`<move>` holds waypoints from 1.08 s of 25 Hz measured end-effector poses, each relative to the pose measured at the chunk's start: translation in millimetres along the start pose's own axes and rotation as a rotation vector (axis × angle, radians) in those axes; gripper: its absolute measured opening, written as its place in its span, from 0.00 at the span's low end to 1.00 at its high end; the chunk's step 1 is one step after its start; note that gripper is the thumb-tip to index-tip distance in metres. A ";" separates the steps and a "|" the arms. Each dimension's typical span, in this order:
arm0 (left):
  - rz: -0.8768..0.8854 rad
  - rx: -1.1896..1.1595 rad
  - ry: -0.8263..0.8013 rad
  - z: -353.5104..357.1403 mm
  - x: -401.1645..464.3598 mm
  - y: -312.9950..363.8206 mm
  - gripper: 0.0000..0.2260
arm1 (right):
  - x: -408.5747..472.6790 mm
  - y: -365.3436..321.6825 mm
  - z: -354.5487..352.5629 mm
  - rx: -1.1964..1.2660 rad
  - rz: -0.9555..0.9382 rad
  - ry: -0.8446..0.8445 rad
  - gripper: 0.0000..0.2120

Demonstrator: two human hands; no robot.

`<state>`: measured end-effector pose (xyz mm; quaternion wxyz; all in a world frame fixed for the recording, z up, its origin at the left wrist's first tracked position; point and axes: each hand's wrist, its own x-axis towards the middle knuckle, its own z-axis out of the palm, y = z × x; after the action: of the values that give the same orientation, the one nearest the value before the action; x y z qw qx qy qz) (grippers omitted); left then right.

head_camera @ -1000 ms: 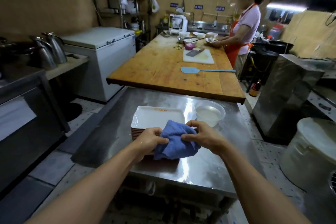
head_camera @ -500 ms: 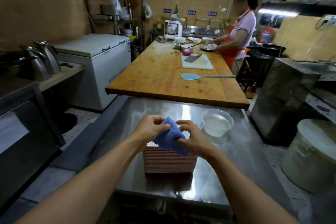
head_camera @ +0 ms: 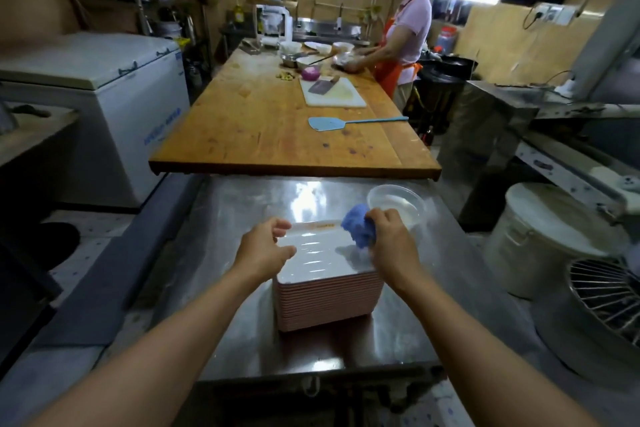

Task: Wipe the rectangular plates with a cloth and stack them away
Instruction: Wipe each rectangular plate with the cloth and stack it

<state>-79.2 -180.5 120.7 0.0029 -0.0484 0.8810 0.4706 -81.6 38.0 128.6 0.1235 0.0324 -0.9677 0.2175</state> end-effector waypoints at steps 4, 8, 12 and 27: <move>-0.051 0.046 0.015 5.3 0.4 -15.0 0.22 | -11.0 8.8 29.8 -0.059 -0.043 -0.278 0.13; -0.105 0.112 0.037 12.3 1.5 -18.9 0.24 | 3.4 19.0 27.8 -0.049 -0.120 -0.225 0.11; -0.162 0.160 0.042 19.9 2.6 -22.9 0.17 | 6.5 33.2 45.3 -0.127 -0.247 -0.364 0.10; -0.170 -0.120 -0.002 19.9 4.5 -39.4 0.27 | 38.6 -46.6 100.0 0.121 -0.303 -0.276 0.16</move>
<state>-81.1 -186.1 76.8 0.0407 -0.1228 0.8438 0.5208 -136.0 -47.3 70.1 0.0187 0.2146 -0.9446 0.2477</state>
